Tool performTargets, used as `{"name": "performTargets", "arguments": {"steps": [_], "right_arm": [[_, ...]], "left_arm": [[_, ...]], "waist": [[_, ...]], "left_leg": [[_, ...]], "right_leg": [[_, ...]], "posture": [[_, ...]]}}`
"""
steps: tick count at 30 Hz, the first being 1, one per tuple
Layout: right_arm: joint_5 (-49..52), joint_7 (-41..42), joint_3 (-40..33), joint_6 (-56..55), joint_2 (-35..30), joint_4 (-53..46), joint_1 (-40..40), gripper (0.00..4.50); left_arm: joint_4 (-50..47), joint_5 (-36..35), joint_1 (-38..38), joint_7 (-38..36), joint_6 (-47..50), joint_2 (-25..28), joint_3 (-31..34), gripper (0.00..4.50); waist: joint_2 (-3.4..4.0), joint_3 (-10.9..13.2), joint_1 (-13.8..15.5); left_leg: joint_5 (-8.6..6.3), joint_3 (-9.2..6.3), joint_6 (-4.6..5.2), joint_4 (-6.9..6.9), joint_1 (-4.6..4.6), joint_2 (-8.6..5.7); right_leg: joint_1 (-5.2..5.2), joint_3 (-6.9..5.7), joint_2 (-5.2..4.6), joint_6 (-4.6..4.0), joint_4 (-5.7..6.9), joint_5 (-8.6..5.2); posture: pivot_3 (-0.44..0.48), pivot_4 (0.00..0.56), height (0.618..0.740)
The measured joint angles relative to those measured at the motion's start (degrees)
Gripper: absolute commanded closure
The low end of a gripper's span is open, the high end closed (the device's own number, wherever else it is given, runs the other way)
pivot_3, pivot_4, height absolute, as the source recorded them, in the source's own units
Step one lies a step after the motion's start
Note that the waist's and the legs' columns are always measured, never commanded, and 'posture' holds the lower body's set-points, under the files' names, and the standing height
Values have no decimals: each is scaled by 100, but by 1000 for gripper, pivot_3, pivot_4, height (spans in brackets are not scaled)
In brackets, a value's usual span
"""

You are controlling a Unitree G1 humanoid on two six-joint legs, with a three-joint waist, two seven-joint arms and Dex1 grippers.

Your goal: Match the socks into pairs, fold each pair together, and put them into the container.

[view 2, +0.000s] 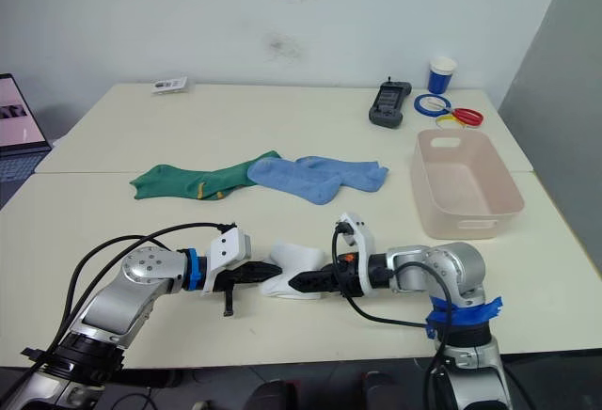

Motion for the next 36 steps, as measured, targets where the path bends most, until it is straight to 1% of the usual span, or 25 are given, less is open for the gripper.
{"name": "performTargets", "arguments": {"steps": [3,7,17,19,27,36], "right_arm": [[-49,-221,-210,30,312,352,-26,18],[-36,-309,-213,26,316,399,-75,18],[198,-240,-182,87,-642,190,-113,18],[192,-248,-182,83,-710,187,-113,18],[58,-589,-119,-288,103,606,-205,18],[21,-692,-248,-306,533,895,-250,18]], "left_arm": [[-21,0,25,-1,5,3,5,4500],[-49,1,58,27,14,7,20,4500],[-101,-1,136,38,17,24,84,4500],[-116,-1,165,45,17,25,109,4500],[-160,4,173,53,75,25,119,4500],[-160,11,143,39,137,25,113,4500]], "waist": [[2,-3,-5],[4,-9,-9],[5,-9,-9],[5,-9,-17],[5,-9,-22],[5,-9,-21]], "left_leg": [[0,1,0,0,0,0],[0,0,0,0,1,1],[0,-1,1,-2,1,2],[0,-1,1,-2,1,3],[0,2,1,-2,0,3],[0,-2,1,-4,1,5]], "right_leg": [[-1,1,1,0,0,0],[0,1,3,0,1,0],[-1,0,6,0,-1,0],[-1,1,6,0,0,0],[-3,4,7,0,0,0],[-3,0,7,0,1,0]], "posture": [[0,150,740],[0,150,740],[0,150,740],[0,150,740],[0,150,740],[0,150,740]]}}
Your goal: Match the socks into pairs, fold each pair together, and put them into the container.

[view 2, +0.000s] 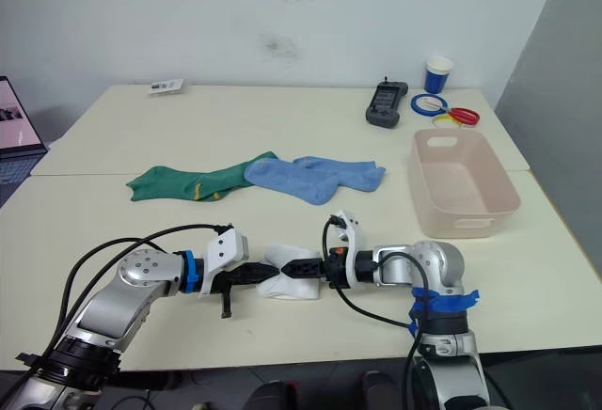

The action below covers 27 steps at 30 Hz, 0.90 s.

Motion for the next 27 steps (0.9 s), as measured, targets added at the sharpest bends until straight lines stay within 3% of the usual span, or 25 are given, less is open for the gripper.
{"name": "performTargets", "arguments": {"steps": [6,8,20,26,27], "right_arm": [[-20,-66,18,-75,261,139,4,18],[-31,-63,20,-158,272,196,5,395],[-56,-120,129,-416,257,450,29,4491],[-16,-40,167,-410,123,381,41,4491],[0,1,232,-411,36,320,52,4500]], "left_arm": [[-15,0,-5,7,32,0,-2,4500],[-23,0,-4,10,51,0,-2,4500],[-95,-32,1,9,176,0,27,4500],[-191,-461,231,-159,173,-2,275,4500],[-302,-626,270,-203,263,-3,361,4115]], "waist": [[0,0,0],[0,0,0],[-2,-2,0],[-1,1,-3],[-2,2,-3]], "left_leg": [[0,0,0,0,0,0],[0,1,0,0,1,0],[0,1,0,-1,-1,0],[0,1,0,-1,-9,1],[0,2,0,-1,-13,1]], "right_leg": [[0,1,0,0,-1,0],[0,2,0,0,-1,0],[-3,1,-1,0,-2,0],[-8,0,-1,0,-3,0],[-13,2,-2,0,-4,0]], "posture": [[0,150,740],[0,150,740],[0,150,740],[0,150,740],[0,150,740]]}}
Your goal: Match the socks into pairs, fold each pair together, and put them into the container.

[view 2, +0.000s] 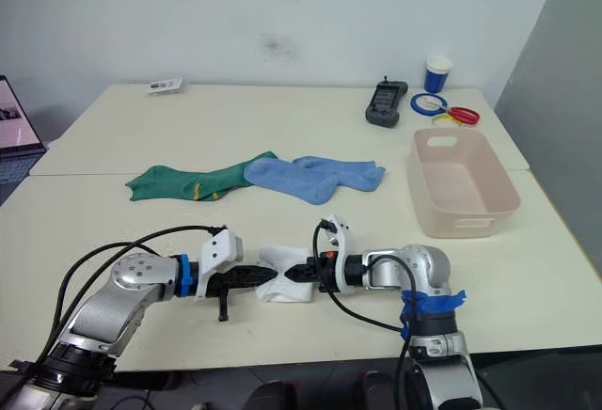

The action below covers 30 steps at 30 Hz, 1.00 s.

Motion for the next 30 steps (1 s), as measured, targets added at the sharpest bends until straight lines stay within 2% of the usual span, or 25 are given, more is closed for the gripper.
{"name": "performTargets", "arguments": {"steps": [3,5,13,21,24,28,30], "right_arm": [[9,4,-6,14,-275,-230,15,4500],[43,-6,-164,63,-421,-422,16,4500],[192,-132,-508,188,-486,-1188,21,4500],[245,-291,-700,184,-369,-1530,149,4500],[437,-400,-1135,287,-212,-1677,73,4500],[771,-584,-2088,429,-415,-1854,-821,4500],[837,-607,-2268,390,-955,-1847,-1216,4500]], "left_arm": [[-538,-687,19,-73,512,63,395,3310],[-902,-1013,9,-123,841,298,656,2709],[-1227,-1371,-124,-288,1276,803,890,24],[-946,-1307,-584,-137,1268,809,990,8],[-959,-1572,-909,-14,1647,639,987,8],[-1010,-2051,-1716,419,2212,96,983,8],[-979,-1975,-2229,728,2208,-223,886,8]], "waist": [[-5,6,31],[-6,8,15],[-4,11,3],[-6,12,10],[-6,13,14],[-5,17,35],[-7,18,62]], "left_leg": [[0,-3,0,2,-9,-3],[0,1,0,1,-10,-6],[0,-7,0,-11,-6,3],[0,1,0,-11,-14,-1],[0,-5,0,0,-46,-1],[1,-11,-1,19,-83,-13],[1,-10,0,19,-87,-21]], "right_leg": [[-4,-5,-7,0,-2,0],[-6,-1,-7,1,-5,0],[-13,-5,9,-4,-2,-3],[-18,0,6,-4,-6,-3],[-47,-5,7,-2,3,-2],[-65,-9,17,17,-1,11],[-60,-9,9,20,-8,12]], "posture": [[0,150,740],[0,150,740],[0,150,740],[0,150,740],[0,150,740],[0,150,740],[0,150,740]]}}
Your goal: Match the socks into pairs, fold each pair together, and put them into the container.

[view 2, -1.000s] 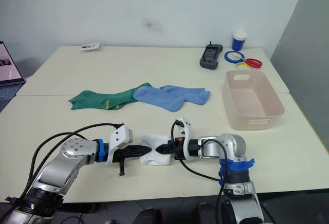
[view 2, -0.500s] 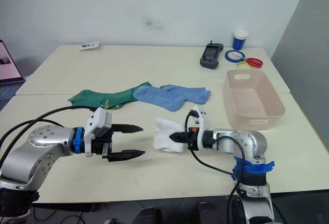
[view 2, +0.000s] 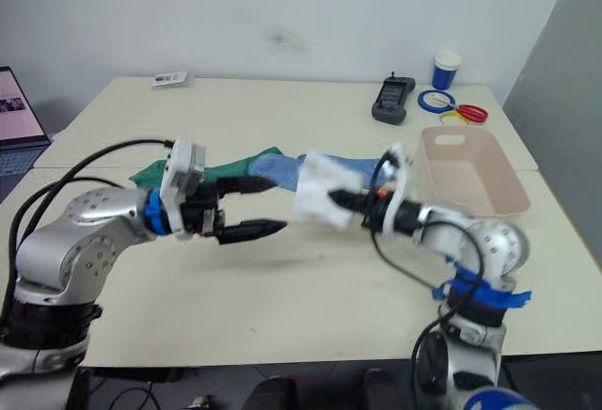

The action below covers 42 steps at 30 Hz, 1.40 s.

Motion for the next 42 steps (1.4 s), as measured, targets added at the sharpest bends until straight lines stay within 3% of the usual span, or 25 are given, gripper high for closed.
{"name": "performTargets", "arguments": {"steps": [3,5,8,12,19,27,40,42], "right_arm": [[-93,113,28,-270,-953,141,-403,4500],[-607,513,674,-1023,-2081,526,-465,4500],[-1999,1194,1916,-2968,-3559,1220,-506,4500],[-4163,1895,3578,-6051,-4727,2621,-348,4500],[-5820,2678,4694,-8636,-4757,4286,-566,4500],[-6819,2983,5171,-9967,-4416,5520,-875,4500],[-6921,4208,5052,-10419,-4301,6120,-1476,15],[-6802,4634,4971,-10308,-4348,6076,-1560,15]], "left_arm": [[166,455,-610,515,-355,-449,-209,8],[423,680,-1053,772,-533,-917,-396,8],[727,1065,-1431,1042,-1009,-1378,-645,8],[1005,1311,-1499,1372,-1242,-2027,-920,8],[952,1338,-1565,1466,-1113,-2345,-1149,8],[902,1410,-1534,1446,-1099,-2338,-1195,8],[879,1481,-1444,1078,-1068,-2162,-1301,0],[878,1434,-1444,882,-962,-2076,-1308,0]], "waist": [[0,0,7],[1,6,12],[2,7,-7],[1,8,-60],[23,20,-71],[23,20,-33],[24,21,-33],[25,21,-32]], "left_leg": [[-1,14,1,-4,-1,-6],[-1,13,1,-2,-6,-13],[-6,18,10,-4,-1,-13],[-6,32,11,-6,0,-4],[8,37,-14,-3,16,4],[12,41,-20,17,13,-7],[12,35,-21,27,13,-5],[12,33,-21,30,13,-5]], "right_leg": [[-1,14,-4,2,-11,1],[-4,11,-6,6,-13,-1],[-2,19,-5,12,-18,-4],[-9,33,-2,14,-16,-5],[-12,43,-2,12,10,-4],[-2,43,-9,14,9,-4],[1,37,-10,-16,17,14],[3,34,-10,-16,17,14]], "posture": [[0,150,740],[0,150,740],[0,150,740],[0,150,740],[0,150,740],[0,150,740],[0,150,740],[0,150,740]]}}
